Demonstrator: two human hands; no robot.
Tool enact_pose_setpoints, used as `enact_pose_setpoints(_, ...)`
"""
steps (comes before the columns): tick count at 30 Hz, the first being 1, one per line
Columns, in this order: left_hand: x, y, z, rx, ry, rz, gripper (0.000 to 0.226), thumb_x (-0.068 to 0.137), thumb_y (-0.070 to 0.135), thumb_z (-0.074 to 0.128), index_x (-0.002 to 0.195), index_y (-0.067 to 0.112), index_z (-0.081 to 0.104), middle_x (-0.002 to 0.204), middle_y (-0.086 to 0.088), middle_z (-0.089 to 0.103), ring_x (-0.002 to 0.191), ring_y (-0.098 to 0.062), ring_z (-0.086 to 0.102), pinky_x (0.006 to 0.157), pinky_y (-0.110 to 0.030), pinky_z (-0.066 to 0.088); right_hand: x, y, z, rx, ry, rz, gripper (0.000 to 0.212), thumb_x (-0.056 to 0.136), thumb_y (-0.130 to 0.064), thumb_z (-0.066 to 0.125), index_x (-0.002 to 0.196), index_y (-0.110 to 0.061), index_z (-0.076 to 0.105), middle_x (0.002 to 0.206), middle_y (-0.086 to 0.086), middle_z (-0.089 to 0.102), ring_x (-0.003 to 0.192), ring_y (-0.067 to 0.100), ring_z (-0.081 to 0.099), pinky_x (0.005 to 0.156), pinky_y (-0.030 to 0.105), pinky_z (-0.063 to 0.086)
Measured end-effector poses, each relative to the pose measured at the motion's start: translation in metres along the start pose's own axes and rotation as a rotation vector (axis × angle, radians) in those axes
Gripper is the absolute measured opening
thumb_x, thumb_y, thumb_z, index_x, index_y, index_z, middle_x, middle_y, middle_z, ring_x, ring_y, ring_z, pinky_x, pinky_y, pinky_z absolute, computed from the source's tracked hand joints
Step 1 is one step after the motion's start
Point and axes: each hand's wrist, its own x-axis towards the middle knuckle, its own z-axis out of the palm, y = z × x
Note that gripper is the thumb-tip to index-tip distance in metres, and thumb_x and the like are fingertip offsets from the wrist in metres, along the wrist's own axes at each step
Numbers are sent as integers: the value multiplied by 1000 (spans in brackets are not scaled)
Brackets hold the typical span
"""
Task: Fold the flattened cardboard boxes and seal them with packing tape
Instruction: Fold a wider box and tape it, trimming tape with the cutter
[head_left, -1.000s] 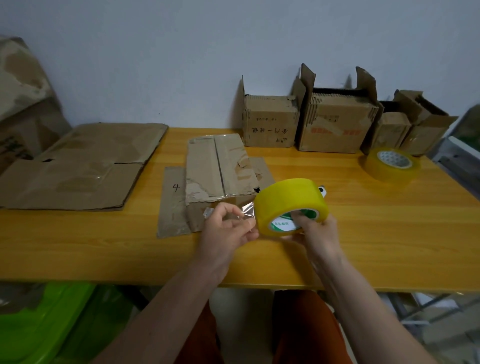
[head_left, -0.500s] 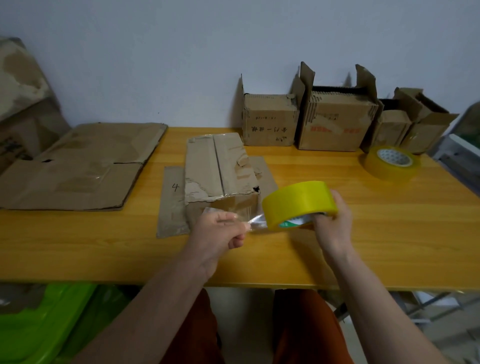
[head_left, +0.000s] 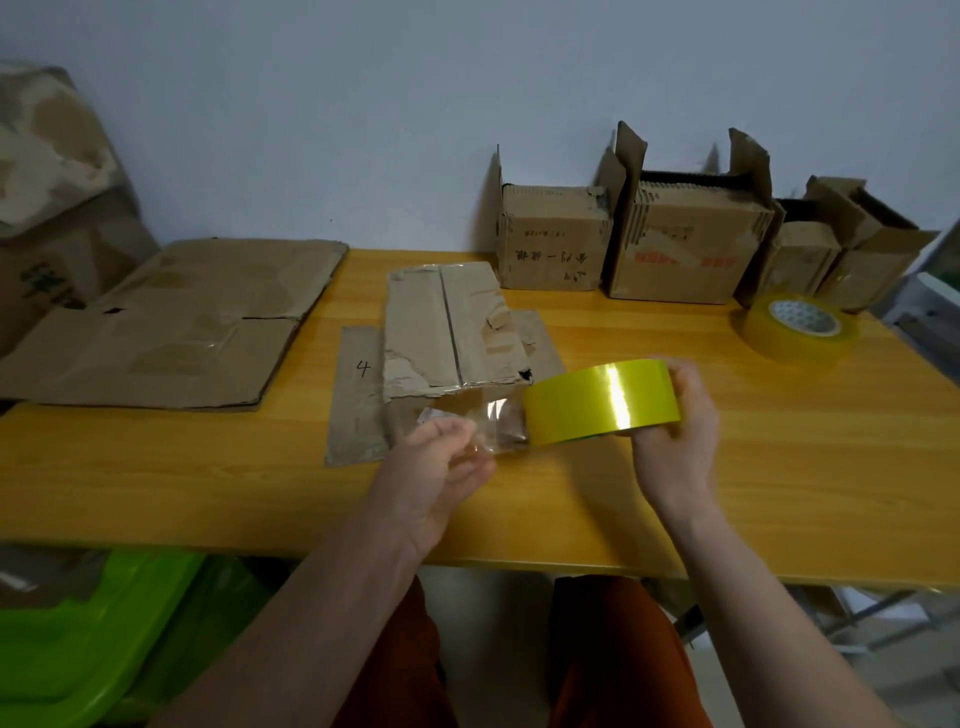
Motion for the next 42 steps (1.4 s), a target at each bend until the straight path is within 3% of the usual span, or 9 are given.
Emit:
enact_pose_setpoints(6,-10,-1,-1,33,43,113,6,90,2,60,94,-1,62,89,-16,70,75,-19,71,60,-22,57,-5,0,3,-36,-52,-13,47,73,20,60,105,-14,51,84,-7,52,70,-5,47,60,8,36)
enact_pose_setpoints(10,-11,15,-20,108,154,191,10,88,2,61,97,0,63,90,-13,71,77,-19,70,64,-24,57,0,12,-7,-238,-83,-4,53,69,17,57,111,-14,48,92,1,52,77,15,48,65,30,35)
enact_pose_setpoints(12,-11,22,-28,170,152,222,10,86,3,63,96,0,64,91,-13,71,81,-21,71,68,-26,58,4,18,-12,-391,-87,-11,55,69,14,59,115,-13,48,100,1,51,84,21,47,66,31,32)
enact_pose_setpoints(18,-7,28,-34,127,204,244,9,88,12,65,92,3,65,74,-6,69,70,-14,65,65,-24,55,6,13,-1,-234,-121,-134,53,65,7,56,114,-12,56,106,2,56,98,19,52,77,27,40)
enact_pose_setpoints(20,-6,32,-39,148,268,280,7,89,11,65,89,4,65,74,-6,67,70,-14,64,63,-21,55,9,11,-5,-431,-188,-288,60,63,8,63,119,-10,52,109,9,56,99,26,53,71,33,44)
enact_pose_setpoints(23,-2,42,-55,152,388,351,8,91,11,63,84,7,62,77,-6,63,74,-15,61,68,-24,53,20,13,-15,-794,-230,-468,70,57,13,71,122,-8,55,108,18,55,97,36,51,56,31,40)
enact_pose_setpoints(28,11,46,-67,237,409,309,13,86,16,71,86,5,66,73,-5,67,67,-12,60,66,-24,52,34,21,-22,-622,-215,-229,76,59,24,59,127,-10,54,116,13,51,109,29,46,83,32,36)
enact_pose_setpoints(34,27,48,-63,297,484,348,19,81,25,77,81,7,70,74,-4,70,61,-12,58,63,-24,50,47,17,-15,-682,-253,-237,70,64,23,61,126,-9,56,113,15,51,105,34,45,80,46,45)
enact_pose_setpoints(42,42,48,-62,357,525,313,20,83,25,75,79,7,69,67,-1,62,58,-11,51,56,-22,44,66,15,1,-832,-309,-244,63,74,14,65,130,-12,55,115,18,52,106,36,46,78,43,43)
